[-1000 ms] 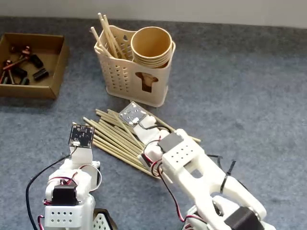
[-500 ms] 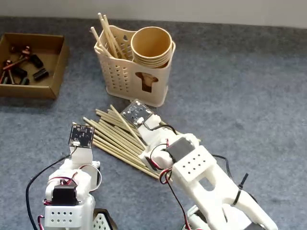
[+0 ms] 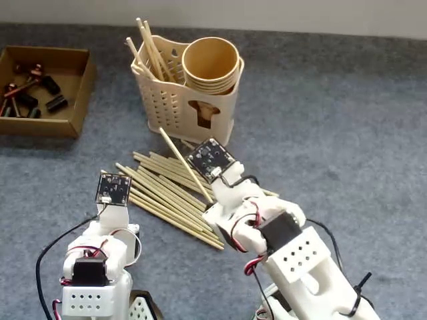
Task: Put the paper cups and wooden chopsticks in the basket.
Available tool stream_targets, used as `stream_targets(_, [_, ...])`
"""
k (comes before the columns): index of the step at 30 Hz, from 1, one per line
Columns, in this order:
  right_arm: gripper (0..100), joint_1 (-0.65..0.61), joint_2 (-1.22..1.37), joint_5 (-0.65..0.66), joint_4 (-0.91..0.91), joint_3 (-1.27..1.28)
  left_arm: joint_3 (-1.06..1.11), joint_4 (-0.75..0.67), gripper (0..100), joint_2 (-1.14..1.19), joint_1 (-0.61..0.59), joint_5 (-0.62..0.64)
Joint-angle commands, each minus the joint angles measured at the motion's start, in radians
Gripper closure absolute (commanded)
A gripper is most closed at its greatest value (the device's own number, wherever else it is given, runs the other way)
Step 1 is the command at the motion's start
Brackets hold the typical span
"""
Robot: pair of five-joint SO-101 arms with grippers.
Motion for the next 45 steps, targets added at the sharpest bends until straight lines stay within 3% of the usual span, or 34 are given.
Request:
stream_targets(1, [99.3,0.013,-0.067,-0.002,0.002,-0.007,0.019,0.008,99,-0.004,0.005,-0.003])
stream_targets(15, [99.3,0.013,-0.351,-0.002,-0.008,-0.016,0.019,0.008,99,-0.004,0.005,-0.003])
stream_targets(22, [99.3,0.013,-0.394,0.000,-0.263,-0.013,0.019,0.008,99,-0.004,0.005,-0.003])
stream_targets(45, [98.9,0.012,-0.392,0.000,-0.746,-0.013,0.019,0.008,99,-0.004,0.005,-0.003])
